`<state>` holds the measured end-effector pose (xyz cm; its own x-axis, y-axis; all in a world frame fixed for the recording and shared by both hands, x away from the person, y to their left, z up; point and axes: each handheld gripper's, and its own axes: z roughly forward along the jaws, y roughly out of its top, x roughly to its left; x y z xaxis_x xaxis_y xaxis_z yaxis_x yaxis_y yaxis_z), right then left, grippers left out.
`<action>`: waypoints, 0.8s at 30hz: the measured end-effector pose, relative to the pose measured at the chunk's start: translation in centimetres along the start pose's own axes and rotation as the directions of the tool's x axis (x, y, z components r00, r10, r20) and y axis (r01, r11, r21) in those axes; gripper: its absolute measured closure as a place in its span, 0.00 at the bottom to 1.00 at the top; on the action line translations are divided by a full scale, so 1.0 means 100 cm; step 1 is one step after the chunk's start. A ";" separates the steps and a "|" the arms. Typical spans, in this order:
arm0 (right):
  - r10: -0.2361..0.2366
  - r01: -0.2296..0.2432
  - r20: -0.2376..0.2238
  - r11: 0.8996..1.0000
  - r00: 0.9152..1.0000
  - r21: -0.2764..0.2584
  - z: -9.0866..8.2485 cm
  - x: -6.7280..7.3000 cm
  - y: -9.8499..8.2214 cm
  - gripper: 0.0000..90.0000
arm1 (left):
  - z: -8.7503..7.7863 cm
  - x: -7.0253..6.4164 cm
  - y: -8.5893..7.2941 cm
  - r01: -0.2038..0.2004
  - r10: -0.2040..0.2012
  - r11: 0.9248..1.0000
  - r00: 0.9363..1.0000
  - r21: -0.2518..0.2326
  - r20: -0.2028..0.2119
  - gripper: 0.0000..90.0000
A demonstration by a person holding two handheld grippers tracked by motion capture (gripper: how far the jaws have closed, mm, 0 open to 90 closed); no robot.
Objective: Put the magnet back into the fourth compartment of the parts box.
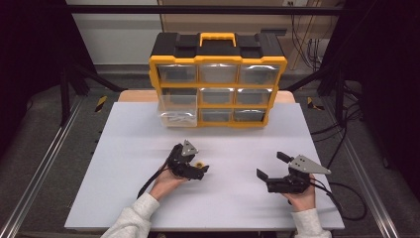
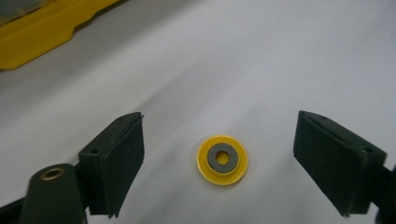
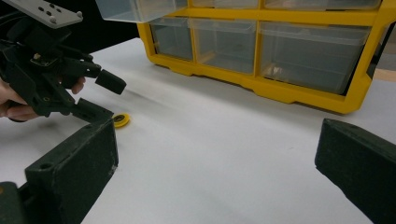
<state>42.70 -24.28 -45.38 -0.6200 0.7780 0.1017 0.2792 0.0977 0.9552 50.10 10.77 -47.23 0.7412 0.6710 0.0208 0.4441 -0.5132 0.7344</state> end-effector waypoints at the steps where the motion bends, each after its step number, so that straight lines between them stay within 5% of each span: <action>1: 0.000 0.000 -0.001 1.000 1.000 0.002 0.000 0.000 0.000 0.00 | 0.001 0.001 0.000 -0.006 0.006 1.000 1.000 0.006 -0.002 0.21; 12: 0.000 0.000 -0.002 1.000 1.000 0.003 0.001 0.000 0.000 0.00 | 0.005 -0.001 -0.006 0.011 -0.011 1.000 1.000 0.016 -0.002 0.43; 24: 0.002 -0.002 -0.002 1.000 1.000 -0.001 0.000 0.000 0.000 0.00 | 0.008 -0.002 -0.009 0.014 -0.014 0.999 1.000 0.030 -0.003 0.53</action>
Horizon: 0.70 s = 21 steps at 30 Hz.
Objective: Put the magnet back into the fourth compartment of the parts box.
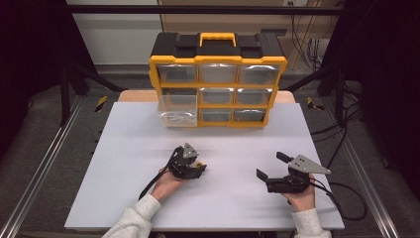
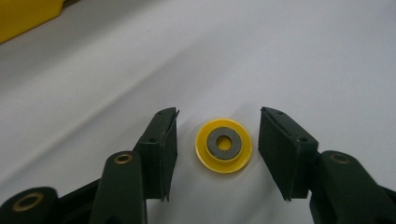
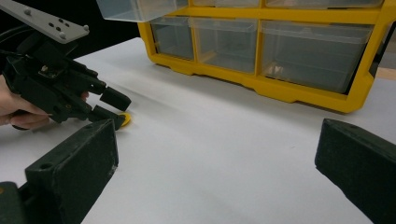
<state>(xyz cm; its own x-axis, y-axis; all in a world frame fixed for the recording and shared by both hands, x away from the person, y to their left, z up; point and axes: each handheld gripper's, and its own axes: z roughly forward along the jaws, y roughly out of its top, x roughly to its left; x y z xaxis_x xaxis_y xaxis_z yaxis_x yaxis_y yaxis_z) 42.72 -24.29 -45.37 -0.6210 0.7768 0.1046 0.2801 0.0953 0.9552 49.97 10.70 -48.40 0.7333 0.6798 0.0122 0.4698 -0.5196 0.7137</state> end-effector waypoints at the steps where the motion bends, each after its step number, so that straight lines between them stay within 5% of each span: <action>1: 0.001 -0.001 0.000 1.000 1.000 0.000 0.000 0.000 0.000 0.00 | 0.000 0.000 0.000 0.000 0.000 1.000 1.000 0.002 -0.002 0.54; 21: 0.004 -0.004 0.000 1.000 1.000 -0.003 -0.001 0.000 0.001 0.00 | 0.000 -0.003 0.000 0.014 -0.014 1.000 1.000 0.013 -0.021 0.69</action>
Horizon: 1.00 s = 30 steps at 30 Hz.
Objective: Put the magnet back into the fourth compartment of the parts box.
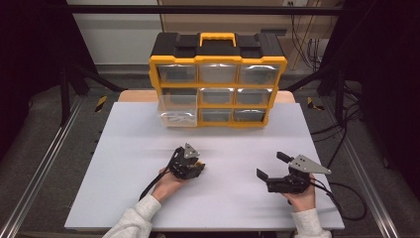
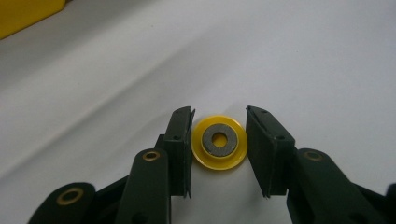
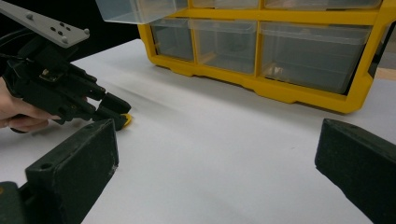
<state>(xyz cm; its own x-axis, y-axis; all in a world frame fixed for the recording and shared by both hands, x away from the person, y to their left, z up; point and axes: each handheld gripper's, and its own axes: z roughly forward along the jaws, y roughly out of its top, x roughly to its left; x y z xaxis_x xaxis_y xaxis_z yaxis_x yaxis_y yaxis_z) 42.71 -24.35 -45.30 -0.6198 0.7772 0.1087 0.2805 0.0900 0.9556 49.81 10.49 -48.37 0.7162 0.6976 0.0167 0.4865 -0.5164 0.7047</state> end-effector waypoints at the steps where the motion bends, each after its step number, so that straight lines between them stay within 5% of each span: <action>1: 0.000 0.000 0.000 1.000 1.000 -0.001 0.000 0.000 0.000 0.00 | 0.000 0.000 0.000 0.000 0.000 1.000 1.000 -0.001 0.000 0.69; 12: 0.002 -0.002 -0.002 1.000 1.000 0.002 0.000 0.000 0.000 0.00 | -0.009 0.000 0.003 0.001 0.000 1.000 1.000 -0.028 0.007 0.69; 30: 0.002 -0.002 0.000 1.000 1.000 0.002 0.000 0.000 0.000 0.00 | -0.048 0.001 0.007 0.010 -0.008 0.993 1.000 -0.115 0.019 0.69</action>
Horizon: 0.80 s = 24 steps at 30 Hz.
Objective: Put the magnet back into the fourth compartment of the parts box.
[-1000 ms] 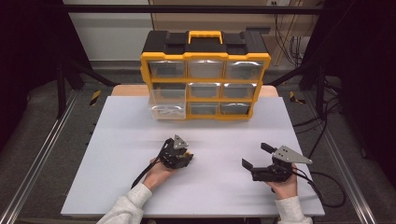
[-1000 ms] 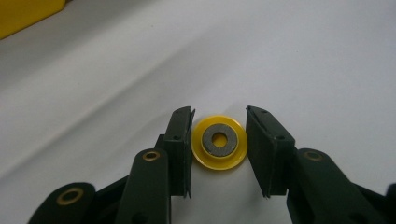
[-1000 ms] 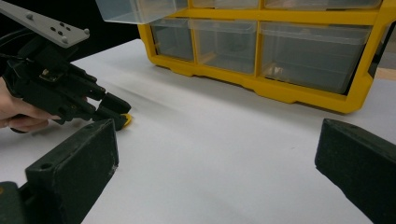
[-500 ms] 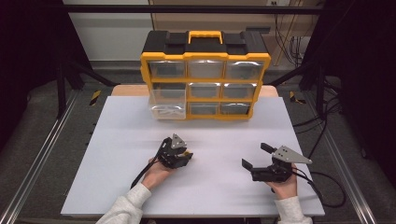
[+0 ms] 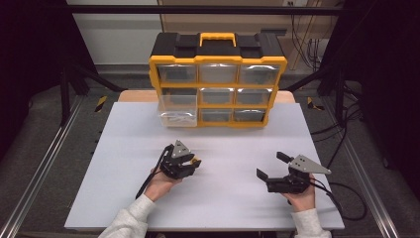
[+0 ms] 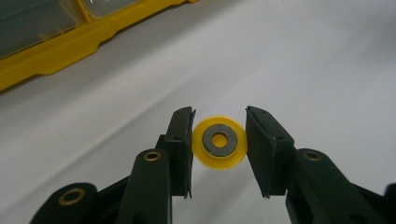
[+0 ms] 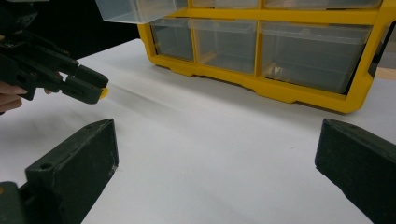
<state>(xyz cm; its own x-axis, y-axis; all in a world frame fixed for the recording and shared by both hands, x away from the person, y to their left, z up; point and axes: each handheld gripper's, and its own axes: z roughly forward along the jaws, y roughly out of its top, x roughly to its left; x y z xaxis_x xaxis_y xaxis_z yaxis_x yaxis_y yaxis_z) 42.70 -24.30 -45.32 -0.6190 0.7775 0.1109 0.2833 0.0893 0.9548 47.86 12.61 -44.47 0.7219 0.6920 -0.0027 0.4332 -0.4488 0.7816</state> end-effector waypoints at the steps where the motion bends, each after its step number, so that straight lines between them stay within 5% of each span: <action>1: 0.000 0.000 0.000 1.000 1.000 0.000 0.000 0.000 0.000 0.00 | -0.001 0.000 0.000 0.000 0.000 1.000 1.000 -0.002 -0.002 0.69; 24: -0.001 0.001 0.003 1.000 1.000 -0.002 -0.001 0.000 0.000 0.00 | -0.054 -0.002 0.020 -0.029 0.028 0.994 1.000 -0.108 -0.011 0.69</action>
<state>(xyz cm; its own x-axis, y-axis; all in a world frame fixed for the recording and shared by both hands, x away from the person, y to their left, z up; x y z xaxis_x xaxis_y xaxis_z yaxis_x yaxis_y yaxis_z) 42.69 -24.36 -45.27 -0.6172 0.7792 0.1092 0.2812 0.0888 0.9555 45.70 14.62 -39.57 0.7277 0.6854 0.0264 0.3512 -0.4053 0.8440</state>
